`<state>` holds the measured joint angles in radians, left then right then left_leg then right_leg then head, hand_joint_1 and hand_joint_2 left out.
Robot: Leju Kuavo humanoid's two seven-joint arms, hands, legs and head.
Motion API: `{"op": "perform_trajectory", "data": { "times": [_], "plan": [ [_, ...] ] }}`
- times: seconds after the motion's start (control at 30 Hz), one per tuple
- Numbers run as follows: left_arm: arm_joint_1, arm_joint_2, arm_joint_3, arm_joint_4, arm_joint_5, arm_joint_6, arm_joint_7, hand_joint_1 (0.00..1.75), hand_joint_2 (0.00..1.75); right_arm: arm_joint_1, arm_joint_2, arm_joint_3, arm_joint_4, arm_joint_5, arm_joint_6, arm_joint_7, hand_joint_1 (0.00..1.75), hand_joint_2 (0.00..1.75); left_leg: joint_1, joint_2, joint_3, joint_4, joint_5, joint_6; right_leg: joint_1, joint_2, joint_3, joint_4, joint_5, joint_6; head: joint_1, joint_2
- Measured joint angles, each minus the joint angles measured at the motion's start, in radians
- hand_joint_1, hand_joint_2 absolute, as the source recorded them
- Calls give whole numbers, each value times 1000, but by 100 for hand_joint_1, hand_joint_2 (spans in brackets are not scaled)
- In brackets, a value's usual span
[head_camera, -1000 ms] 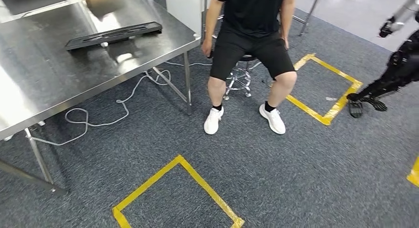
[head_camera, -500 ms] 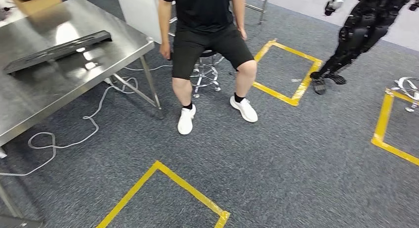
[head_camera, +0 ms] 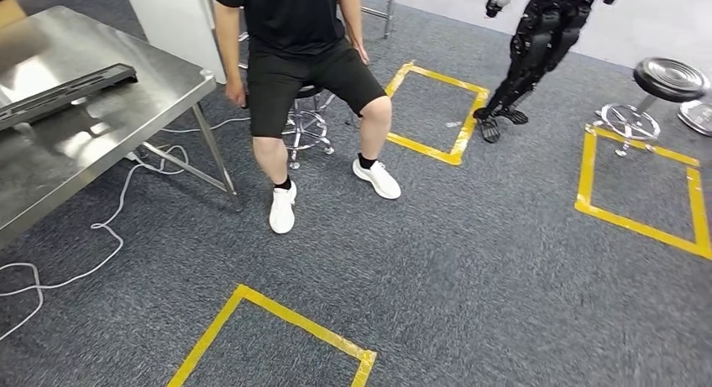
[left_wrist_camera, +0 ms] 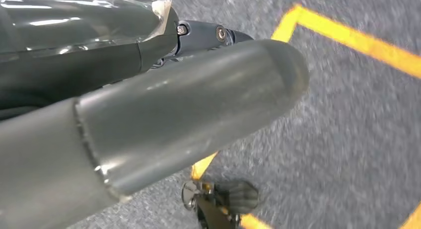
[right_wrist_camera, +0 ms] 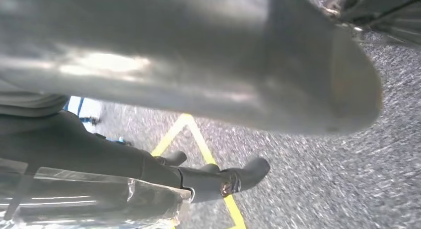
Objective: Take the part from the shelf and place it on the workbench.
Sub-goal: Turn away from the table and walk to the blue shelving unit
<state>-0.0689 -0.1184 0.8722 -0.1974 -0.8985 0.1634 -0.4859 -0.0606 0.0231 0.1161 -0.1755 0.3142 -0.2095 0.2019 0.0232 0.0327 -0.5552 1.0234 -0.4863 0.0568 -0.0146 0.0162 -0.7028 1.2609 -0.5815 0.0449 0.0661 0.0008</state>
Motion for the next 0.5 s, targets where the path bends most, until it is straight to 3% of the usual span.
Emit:
{"op": "perform_trajectory", "data": {
  "times": [0.03, 0.07, 0.1, 0.17, 0.23, 0.3, 0.33, 0.4, 0.47, 0.5],
  "plan": [
    [0, 0, 0, 0, 0, 0, 1, 0, 0, 1, 0, 0, 0, 1, 1, 0, 0, 0, -1, 13, -1, 0, 0, 0, -1, -3, -12, 30, -9, 6, 0, 0],
    [0, -1, 0, 0, -1, -1, 1, 0, 0, 2, 0, 0, 0, 1, 1, 0, 0, 0, -2, 25, -1, 0, 0, -1, -3, -7, -4, 22, -2, 14, 0, 0],
    [0, -2, 0, 0, -1, -1, 1, 0, 0, 3, 0, 1, 0, 1, 2, 1, 0, 0, -2, 37, 0, 0, -1, -2, -5, -15, 24, -26, 17, 22, 0, 0],
    [-1, -2, 0, 0, -1, -1, 2, 0, 0, 1, 0, 1, 0, 2, 2, 1, 0, 0, -4, 58, 5, 1, -4, -9, -5, -66, 107, -174, 66, 32, 2, 0],
    [-1, -2, 0, 0, -1, -1, 2, 0, 0, -2, -1, 1, 0, 2, 2, 1, 0, 0, -9, 79, 15, 0, -11, -22, 3, -107, 149, -256, 95, 21, 2, 0],
    [-2, -3, 0, 0, -1, -1, 2, 0, 0, -3, -1, 1, 1, 2, 2, 1, 0, 0, -10, 102, 27, -5, -16, -36, 11, -93, 146, -262, 102, 2, 1, 0],
    [-3, -3, 0, 0, -1, 0, 2, 0, 0, -2, -1, 1, 1, 2, 2, 1, 0, 0, -7, 99, 30, -2, -22, -42, 4, -79, 149, -265, 106, -7, -1, 0],
    [-4, -3, -1, 0, -1, 0, 2, 0, 0, -1, -1, 1, 2, 2, 2, 2, 0, 0, -2, 49, 16, 43, -61, -50, -8, -53, 156, -271, 115, -26, -6, 0],
    [0, -3, 0, 0, -1, 1, 4, 0, 0, -1, 0, 2, 2, 2, 2, 4, 0, 0, 0, -14, -37, 163, -132, -51, -9, -28, 157, -272, 119, -40, -10, 0],
    [3, -3, 0, 0, -1, 1, 5, 0, 0, -2, -1, 2, 2, 2, 3, 5, 0, 0, 0, -28, -69, 227, -159, -50, -5, -13, 157, -271, 120, -44, -11, 0]
  ]
}}
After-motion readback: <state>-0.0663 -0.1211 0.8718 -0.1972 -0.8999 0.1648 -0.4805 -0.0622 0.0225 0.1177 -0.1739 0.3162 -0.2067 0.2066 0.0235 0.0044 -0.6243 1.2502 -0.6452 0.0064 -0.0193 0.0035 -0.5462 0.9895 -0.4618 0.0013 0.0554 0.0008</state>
